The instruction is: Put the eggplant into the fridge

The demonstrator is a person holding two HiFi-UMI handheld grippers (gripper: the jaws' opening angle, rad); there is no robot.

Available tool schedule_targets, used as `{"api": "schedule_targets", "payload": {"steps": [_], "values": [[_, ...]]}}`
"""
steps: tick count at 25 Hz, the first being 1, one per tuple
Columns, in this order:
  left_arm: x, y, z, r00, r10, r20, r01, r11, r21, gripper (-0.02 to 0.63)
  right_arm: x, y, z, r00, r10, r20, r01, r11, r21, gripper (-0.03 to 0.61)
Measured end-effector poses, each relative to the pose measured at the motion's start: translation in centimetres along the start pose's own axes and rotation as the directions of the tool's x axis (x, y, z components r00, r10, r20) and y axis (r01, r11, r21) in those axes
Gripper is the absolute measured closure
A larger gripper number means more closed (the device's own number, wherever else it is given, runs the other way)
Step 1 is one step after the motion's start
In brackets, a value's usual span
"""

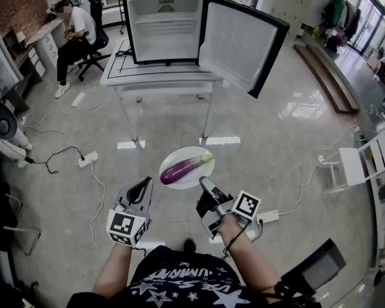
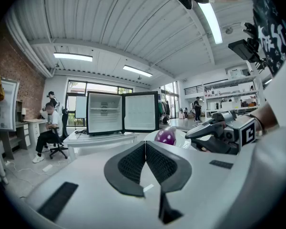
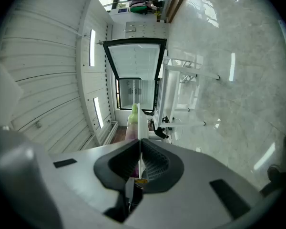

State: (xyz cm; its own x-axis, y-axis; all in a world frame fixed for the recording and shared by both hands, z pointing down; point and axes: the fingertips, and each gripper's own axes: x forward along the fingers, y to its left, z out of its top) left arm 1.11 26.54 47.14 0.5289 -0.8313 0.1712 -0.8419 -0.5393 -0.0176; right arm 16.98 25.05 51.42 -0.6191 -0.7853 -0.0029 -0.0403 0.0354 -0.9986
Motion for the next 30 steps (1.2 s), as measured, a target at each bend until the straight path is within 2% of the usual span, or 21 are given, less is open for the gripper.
{"api": "schedule_targets", "payload": {"steps": [5, 15, 30], "values": [[-1.6, 1.6, -0.1, 1.000, -0.002, -0.024, 0.002, 1.000, 0.014, 0.604, 1.1, -0.1, -2.4, 1.000, -0.010, -0.001, 0.010, 1.000, 0.026, 0.558], [-5.4, 5.2, 0.1, 1.000, 0.022, -0.014, -0.022, 1.000, 0.015, 0.604, 2.4, 1.1, -6.2, 1.000, 0.016, 0.001, -0.016, 1.000, 0.020, 0.558], [-7.3, 7.0, -0.4, 1.000, 0.025, 0.006, -0.025, 0.999, -0.022, 0.604, 2.1, 1.8, -8.4, 0.999, 0.010, 0.046, -0.010, 1.000, 0.002, 0.558]]}}
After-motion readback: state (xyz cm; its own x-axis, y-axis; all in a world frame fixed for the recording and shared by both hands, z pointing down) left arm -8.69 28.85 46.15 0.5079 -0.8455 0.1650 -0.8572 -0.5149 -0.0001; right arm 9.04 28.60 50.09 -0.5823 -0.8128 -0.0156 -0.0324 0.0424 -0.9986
